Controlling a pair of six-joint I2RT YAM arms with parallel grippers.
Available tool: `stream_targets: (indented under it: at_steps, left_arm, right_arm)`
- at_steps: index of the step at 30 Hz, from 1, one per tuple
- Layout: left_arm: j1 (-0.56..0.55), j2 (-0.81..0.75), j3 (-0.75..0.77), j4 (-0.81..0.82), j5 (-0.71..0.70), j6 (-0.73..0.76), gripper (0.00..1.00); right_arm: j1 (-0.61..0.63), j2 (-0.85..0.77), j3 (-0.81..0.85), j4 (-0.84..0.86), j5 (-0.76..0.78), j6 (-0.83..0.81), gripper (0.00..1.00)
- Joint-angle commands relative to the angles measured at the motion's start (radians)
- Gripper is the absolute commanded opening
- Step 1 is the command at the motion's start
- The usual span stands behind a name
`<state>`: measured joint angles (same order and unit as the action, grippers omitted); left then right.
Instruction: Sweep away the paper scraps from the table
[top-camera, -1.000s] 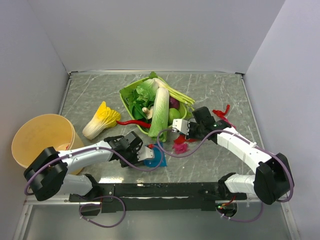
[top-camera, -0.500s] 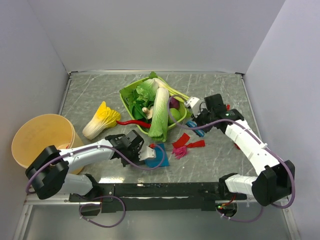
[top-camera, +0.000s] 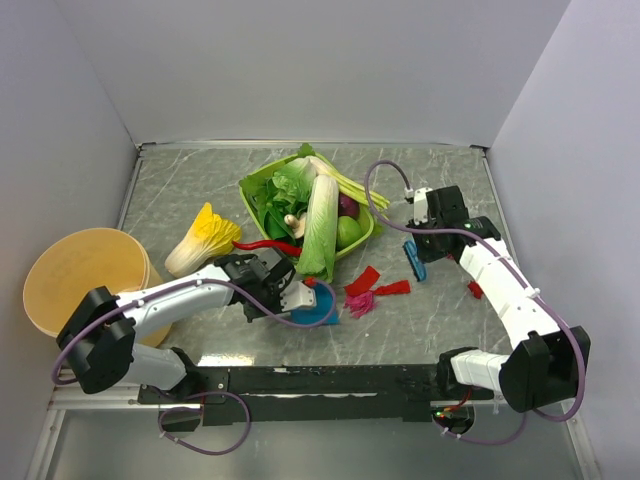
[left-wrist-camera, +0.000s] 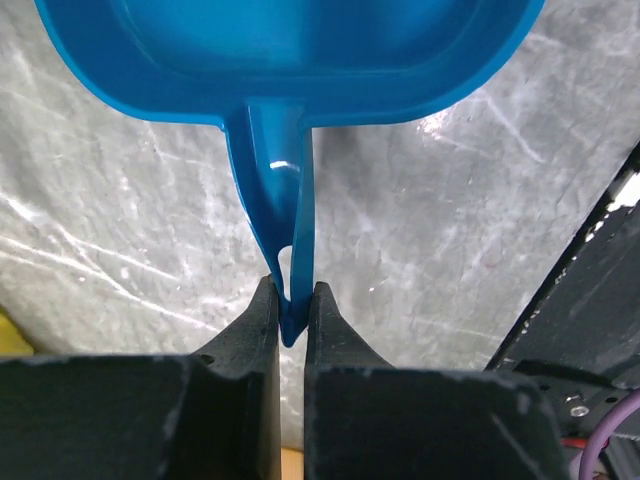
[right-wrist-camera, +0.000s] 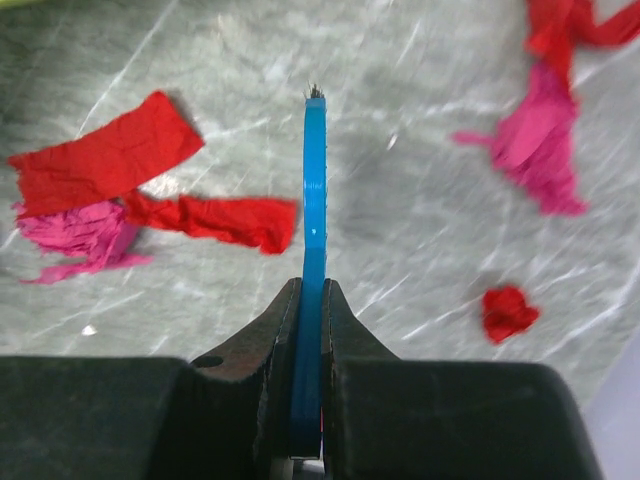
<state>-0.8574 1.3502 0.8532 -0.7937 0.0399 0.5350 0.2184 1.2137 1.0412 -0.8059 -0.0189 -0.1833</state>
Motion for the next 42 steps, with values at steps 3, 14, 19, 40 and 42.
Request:
stream_targets:
  at_steps: [3,14,19,40,42]
  left_arm:
    - [-0.025,0.021,0.017,-0.049,-0.075,0.029,0.01]
    - [-0.023,0.078,-0.037,0.082,0.061,0.005,0.38]
    - [-0.022,0.075,-0.082,0.154,0.075,-0.010,0.44]
    - [-0.034,0.150,0.066,-0.028,-0.032,-0.012,0.01]
    - [-0.043,0.164,0.078,-0.038,-0.037,-0.013,0.01]
  right_arm:
    - [-0.005,-0.006,-0.017,-0.004,-0.056,0.145,0.00]
    - [-0.016,-0.009,-0.023,-0.055,-0.090,0.119,0.00]
    - [-0.016,-0.003,0.008,-0.084,-0.072,0.081,0.00]
    - [-0.016,0.061,0.030,-0.090,0.014,0.051,0.00]
    - [-0.014,0.086,0.028,-0.076,-0.010,0.059,0.00]
